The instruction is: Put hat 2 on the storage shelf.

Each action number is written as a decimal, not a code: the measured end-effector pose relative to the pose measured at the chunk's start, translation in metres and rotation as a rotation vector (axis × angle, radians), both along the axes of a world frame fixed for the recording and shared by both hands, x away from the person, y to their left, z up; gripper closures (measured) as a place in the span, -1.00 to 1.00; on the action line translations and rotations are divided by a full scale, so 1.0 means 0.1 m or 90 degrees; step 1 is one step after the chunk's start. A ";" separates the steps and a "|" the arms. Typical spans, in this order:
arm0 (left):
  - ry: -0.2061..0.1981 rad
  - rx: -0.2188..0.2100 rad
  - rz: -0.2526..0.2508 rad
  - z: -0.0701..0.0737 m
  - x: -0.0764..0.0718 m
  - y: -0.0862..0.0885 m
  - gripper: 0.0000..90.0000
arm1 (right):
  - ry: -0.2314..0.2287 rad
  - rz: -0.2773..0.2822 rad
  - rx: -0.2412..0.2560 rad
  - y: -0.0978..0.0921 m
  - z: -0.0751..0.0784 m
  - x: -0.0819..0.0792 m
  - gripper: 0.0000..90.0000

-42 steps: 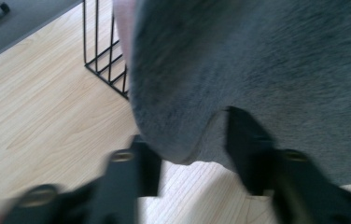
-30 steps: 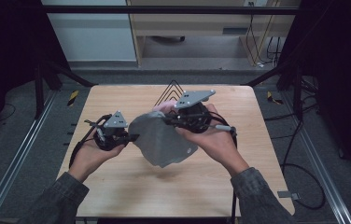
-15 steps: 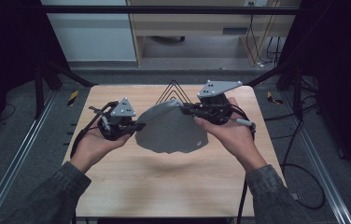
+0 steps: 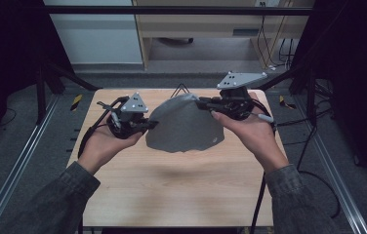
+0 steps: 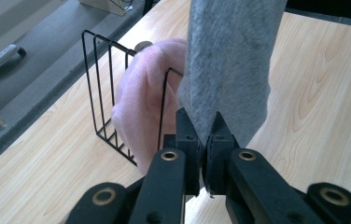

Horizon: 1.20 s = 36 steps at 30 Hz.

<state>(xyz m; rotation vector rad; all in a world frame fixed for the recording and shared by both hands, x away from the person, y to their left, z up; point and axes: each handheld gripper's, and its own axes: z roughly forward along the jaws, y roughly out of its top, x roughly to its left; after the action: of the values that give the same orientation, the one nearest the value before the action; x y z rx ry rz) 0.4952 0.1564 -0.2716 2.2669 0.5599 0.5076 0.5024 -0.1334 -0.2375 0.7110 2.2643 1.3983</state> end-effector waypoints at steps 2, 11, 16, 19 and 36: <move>-0.002 -0.004 0.001 0.03 0.01 -0.02 0.93 | 0.000 -0.001 0.002 -0.01 0.01 0.00 0.90; -0.010 -0.020 0.007 0.23 0.14 -0.08 0.93 | 0.002 -0.020 0.027 -0.09 0.16 0.15 0.91; -0.031 -0.031 0.021 0.42 0.21 -0.10 0.93 | -0.011 -0.031 0.035 -0.11 0.28 0.20 0.90; -0.047 -0.037 0.032 0.55 0.27 -0.12 0.93 | -0.026 -0.046 0.041 -0.11 0.39 0.27 0.91; -0.105 -0.080 0.067 0.87 0.72 -0.23 0.93 | -0.067 -0.086 0.115 -0.31 0.59 0.70 0.91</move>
<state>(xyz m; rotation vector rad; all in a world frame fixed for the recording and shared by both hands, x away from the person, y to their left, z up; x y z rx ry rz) 0.5673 0.1330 -0.1850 2.0622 0.6113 0.6853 0.5723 -0.1646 -0.1781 0.8110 1.9896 1.5492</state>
